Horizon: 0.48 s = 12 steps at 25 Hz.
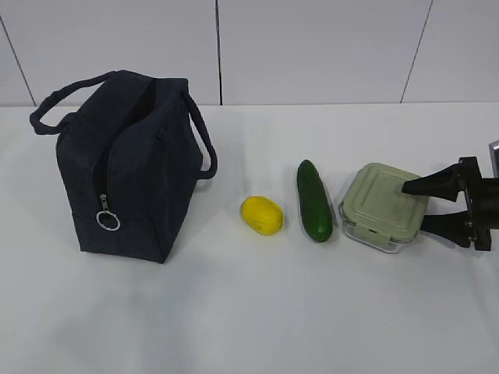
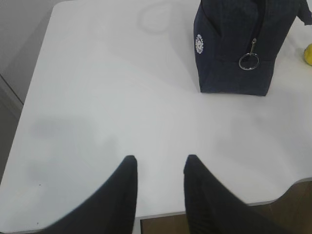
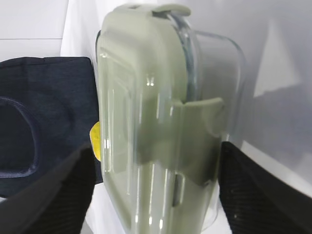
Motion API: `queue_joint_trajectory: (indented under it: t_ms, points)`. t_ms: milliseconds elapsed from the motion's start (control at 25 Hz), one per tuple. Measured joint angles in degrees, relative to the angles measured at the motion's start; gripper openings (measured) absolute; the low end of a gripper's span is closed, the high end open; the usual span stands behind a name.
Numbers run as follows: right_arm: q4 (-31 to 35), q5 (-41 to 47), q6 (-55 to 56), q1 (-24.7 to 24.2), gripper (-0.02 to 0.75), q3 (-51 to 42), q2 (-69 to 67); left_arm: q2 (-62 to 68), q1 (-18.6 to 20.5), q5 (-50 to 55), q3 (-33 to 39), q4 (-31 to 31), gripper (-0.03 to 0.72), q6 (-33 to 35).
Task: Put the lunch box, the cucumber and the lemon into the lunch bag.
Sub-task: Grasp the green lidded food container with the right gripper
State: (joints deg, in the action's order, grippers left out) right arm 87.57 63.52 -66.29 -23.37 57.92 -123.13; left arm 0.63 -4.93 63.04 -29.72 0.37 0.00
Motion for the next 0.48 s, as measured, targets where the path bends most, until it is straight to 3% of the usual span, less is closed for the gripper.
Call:
queue_joint_trajectory:
  t_ms: [480]
  points:
    - [0.2, -0.3, 0.0, 1.9, 0.587, 0.0, -1.8, 0.0, 0.0, 0.0, 0.0, 0.0, 0.236, 0.0]
